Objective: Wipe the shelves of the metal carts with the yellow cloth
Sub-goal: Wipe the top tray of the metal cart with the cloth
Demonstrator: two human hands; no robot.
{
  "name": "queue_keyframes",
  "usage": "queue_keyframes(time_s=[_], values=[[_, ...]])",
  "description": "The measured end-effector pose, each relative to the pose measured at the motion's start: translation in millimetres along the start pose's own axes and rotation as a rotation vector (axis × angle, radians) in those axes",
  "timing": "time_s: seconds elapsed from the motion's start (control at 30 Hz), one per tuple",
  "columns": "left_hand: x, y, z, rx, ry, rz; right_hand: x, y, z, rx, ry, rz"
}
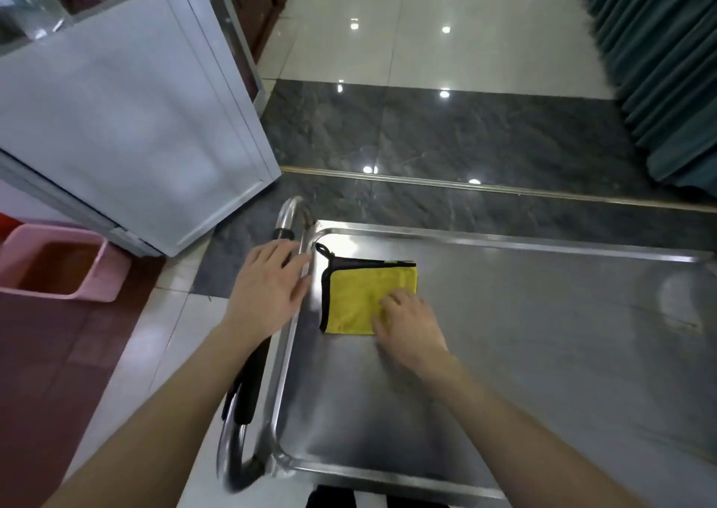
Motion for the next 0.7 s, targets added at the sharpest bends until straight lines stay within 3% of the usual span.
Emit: queue_keyframes(time_s=[0.1, 0.27, 0.5, 0.7], values=[[8.0, 6.5, 18.0, -0.177, 0.075, 0.023, 11.2, -22.6, 33.4, 0.133, 0.010, -0.052], [24.2, 8.7, 26.0, -0.312, 0.329, 0.030, 50.7, -39.3, 53.4, 0.322, 0.041, 0.039], [20.3, 7.8, 14.1, -0.373, 0.388, -0.020, 50.7, -53.4, 41.0, 0.333, 0.117, 0.034], [23.4, 10.1, 17.8, -0.375, 0.423, -0.035, 48.3, -130.3, 88.8, 0.292, 0.118, 0.046]])
Point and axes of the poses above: each hand's wrist, its own y-axis away from the middle knuckle, its own x-axis out of the palm, z = x × y, the point moved 5 cm from there along -y, towards the middle knuckle, and after that the axes turned 11 degrees about y, right-handed, at the moved point
